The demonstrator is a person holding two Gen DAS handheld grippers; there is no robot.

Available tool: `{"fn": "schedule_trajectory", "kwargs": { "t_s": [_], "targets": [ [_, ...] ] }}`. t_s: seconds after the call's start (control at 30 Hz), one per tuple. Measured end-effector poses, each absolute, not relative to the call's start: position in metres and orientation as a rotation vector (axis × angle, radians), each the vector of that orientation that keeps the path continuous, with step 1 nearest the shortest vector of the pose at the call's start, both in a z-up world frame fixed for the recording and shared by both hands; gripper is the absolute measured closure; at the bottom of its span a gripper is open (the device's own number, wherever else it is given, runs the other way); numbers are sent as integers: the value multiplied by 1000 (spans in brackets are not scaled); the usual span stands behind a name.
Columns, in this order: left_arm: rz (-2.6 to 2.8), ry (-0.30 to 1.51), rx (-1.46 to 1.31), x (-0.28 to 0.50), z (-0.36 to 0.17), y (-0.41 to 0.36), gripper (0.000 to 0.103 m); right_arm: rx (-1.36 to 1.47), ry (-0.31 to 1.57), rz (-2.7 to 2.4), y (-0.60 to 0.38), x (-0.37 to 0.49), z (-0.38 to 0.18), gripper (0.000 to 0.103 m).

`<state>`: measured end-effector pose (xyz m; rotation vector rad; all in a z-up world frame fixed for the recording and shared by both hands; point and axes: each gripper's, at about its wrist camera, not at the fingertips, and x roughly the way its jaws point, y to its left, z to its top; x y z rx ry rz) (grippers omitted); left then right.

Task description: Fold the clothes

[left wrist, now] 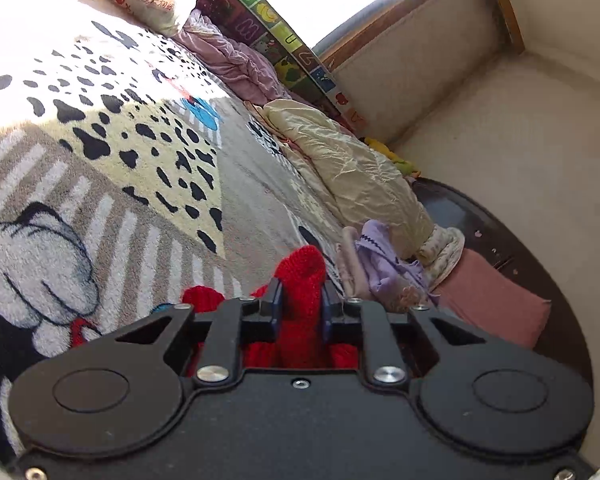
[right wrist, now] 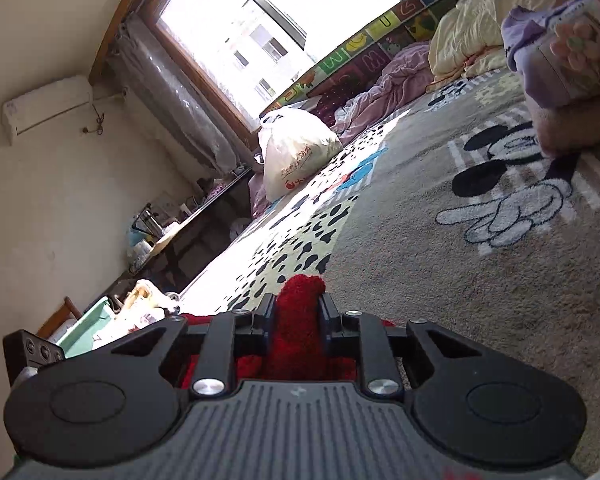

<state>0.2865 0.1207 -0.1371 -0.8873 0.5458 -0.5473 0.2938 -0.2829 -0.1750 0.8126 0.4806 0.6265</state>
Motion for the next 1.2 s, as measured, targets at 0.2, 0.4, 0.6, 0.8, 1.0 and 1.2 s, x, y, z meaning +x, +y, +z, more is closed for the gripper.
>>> {"fn": "schedule_trajectory", "kwargs": {
  "t_s": [0.2, 0.4, 0.6, 0.8, 1.0, 1.2],
  "targets": [
    [-446, 707, -1082, 304, -182, 136, 85, 1170, 600, 631, -303, 313, -230, 81],
    [-418, 711, -1081, 300, -178, 142, 71, 1075, 626, 586, -291, 311, -229, 83],
    [-349, 472, -573, 262, -109, 119, 52, 830, 513, 495, -283, 290, -186, 52],
    [-518, 377, -323, 227, -104, 85, 39, 393, 344, 583, -260, 249, -132, 51],
    [-525, 422, 85, 222, -132, 34, 36, 94, 437, 735, -222, 237, -132, 45],
    [-543, 445, 146, 227, -142, 36, 35, 9, 488, 752, -220, 231, -141, 45]
  ]
}}
